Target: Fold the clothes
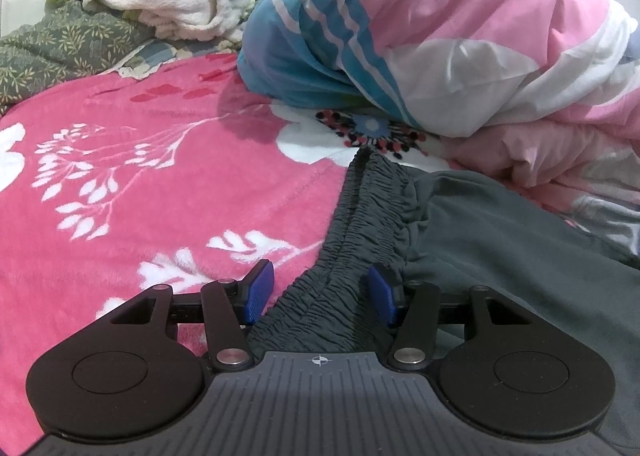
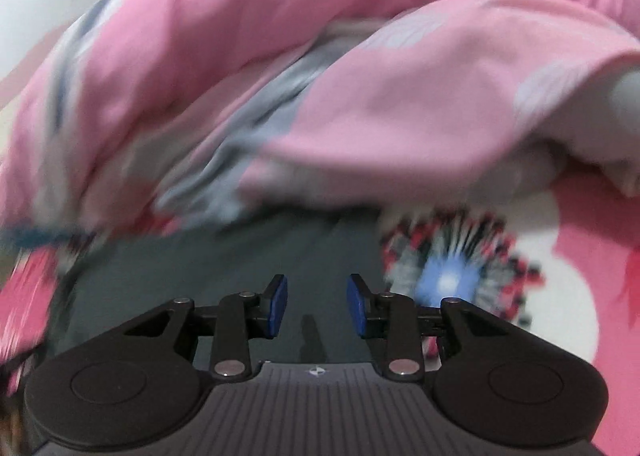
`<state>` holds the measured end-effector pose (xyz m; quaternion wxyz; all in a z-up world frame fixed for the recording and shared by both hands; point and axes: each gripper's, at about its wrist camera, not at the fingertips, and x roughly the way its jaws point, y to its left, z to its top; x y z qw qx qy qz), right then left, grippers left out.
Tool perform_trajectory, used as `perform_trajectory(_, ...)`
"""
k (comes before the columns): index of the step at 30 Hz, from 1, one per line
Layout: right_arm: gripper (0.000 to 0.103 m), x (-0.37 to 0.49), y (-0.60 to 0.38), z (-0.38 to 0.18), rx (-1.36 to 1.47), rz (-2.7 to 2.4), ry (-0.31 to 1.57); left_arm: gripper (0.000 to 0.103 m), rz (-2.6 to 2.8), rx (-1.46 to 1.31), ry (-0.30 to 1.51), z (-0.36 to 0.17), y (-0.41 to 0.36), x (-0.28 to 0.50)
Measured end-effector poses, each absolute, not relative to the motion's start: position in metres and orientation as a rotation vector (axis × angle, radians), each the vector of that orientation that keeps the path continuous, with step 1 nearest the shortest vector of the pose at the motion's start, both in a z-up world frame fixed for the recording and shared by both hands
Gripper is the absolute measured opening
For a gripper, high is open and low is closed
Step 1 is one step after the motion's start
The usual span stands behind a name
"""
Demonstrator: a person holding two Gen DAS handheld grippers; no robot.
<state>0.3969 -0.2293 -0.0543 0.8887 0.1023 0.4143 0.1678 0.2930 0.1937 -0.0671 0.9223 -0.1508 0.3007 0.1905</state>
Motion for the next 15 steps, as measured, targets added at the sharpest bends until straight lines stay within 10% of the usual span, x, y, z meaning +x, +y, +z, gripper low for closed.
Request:
perform_trajectory(8, 0.011, 0.410, -0.246, -0.089, 0.164, 0.193, 0.923, 0.052, 0.391, -0.312, 0.617, -0.068, 0.194, 0.292)
perform_trajectory(15, 0.013, 0.402, -0.259, -0.068, 0.176, 0.114, 0.864, 0.052, 0.388, -0.318, 0.619, -0.068, 0.196, 0.293)
